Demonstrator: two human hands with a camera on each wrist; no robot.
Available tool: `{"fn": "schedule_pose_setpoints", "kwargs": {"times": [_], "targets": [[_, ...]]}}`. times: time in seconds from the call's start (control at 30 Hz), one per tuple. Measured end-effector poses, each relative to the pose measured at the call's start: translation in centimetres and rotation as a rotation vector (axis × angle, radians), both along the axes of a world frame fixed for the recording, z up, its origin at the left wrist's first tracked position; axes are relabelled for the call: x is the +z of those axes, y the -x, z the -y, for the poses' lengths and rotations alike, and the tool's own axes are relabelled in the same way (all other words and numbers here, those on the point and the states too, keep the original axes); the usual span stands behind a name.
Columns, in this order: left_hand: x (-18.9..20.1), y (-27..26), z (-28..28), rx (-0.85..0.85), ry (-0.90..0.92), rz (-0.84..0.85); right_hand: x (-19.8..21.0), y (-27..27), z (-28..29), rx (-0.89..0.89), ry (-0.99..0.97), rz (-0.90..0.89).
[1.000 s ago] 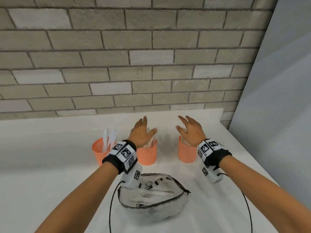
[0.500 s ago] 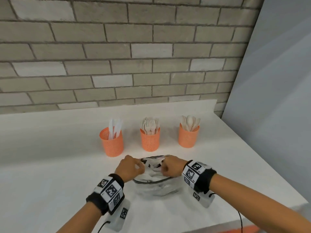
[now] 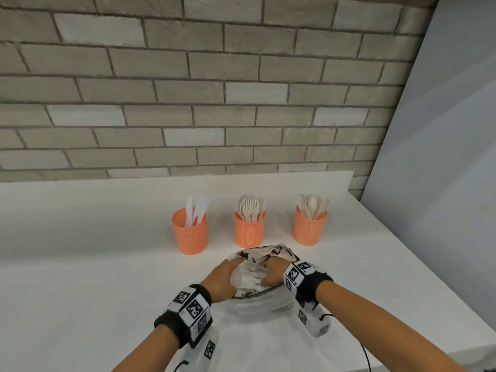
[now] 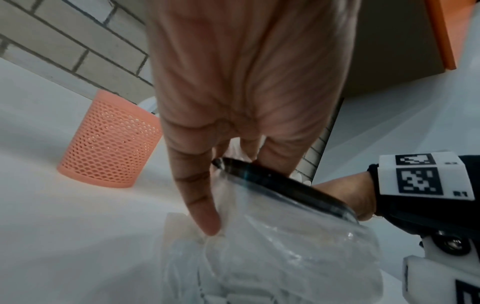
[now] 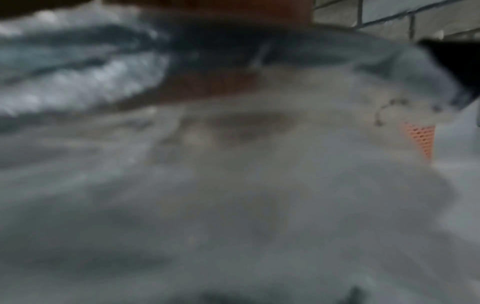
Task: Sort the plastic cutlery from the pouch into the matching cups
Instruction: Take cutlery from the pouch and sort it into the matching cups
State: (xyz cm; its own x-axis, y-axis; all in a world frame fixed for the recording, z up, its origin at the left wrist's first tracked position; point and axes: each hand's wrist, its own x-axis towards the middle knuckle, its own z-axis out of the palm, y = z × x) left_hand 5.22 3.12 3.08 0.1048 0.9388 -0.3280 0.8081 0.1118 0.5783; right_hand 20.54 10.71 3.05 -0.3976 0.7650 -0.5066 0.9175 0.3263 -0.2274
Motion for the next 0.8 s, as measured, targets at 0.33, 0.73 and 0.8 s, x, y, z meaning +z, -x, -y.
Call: {"fn": "schedule_pose_setpoints", "kwargs": {"times": [0.33,0.73,0.8], "targets": [[-0.2,0.9,0.0,0.005,-0.049,0.042,0.2,0.9,0.5,0.053,0.023,0.076],[-0.3,1.9,-0.8,0.088,-0.065,0.072,-0.3,0.1,-0.1,-0.029,0.092,0.120],[-0.4,2.0,-0.9,0.114,-0.063,0.079,-0.3,0.1,-0.3,-0.030,0.089,0.118]]}}
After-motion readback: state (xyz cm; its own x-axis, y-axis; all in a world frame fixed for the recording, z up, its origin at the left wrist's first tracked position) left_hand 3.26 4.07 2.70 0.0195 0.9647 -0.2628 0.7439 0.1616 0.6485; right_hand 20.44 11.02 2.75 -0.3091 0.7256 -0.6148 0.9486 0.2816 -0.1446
